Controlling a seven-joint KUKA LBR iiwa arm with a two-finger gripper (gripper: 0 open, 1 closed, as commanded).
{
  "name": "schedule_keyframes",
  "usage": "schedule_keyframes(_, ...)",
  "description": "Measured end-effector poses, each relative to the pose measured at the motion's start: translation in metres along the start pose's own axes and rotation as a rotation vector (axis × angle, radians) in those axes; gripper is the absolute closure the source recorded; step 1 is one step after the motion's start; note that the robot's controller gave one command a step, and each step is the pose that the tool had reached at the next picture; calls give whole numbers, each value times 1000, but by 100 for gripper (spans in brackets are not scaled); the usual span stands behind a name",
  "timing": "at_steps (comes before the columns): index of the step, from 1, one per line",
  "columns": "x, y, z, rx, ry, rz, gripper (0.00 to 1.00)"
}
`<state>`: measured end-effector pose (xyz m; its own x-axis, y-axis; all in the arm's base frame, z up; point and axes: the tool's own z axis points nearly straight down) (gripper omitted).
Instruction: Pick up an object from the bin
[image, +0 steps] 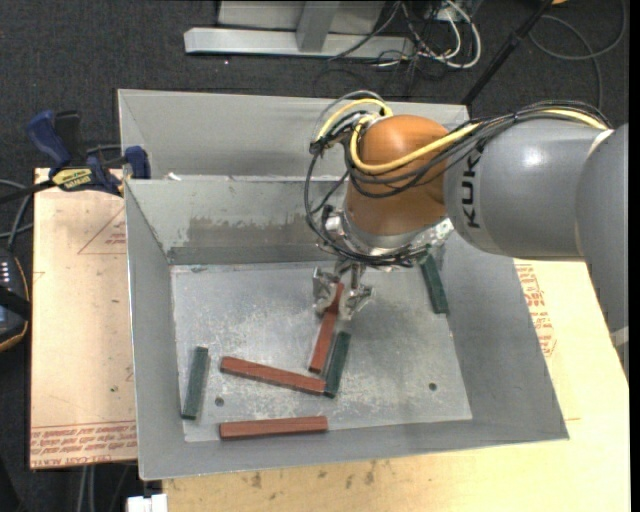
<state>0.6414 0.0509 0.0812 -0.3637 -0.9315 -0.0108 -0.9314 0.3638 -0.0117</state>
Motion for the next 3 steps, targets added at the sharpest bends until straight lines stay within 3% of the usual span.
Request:
schedule_keyframes(1, -8, 2, -45, -15, 9, 7, 100)
schedule_keyframes(2, 3, -10, -107, -11, 7, 18, 100)
schedule_keyframes(3, -8, 9, -166, -10, 7, 81, 100)
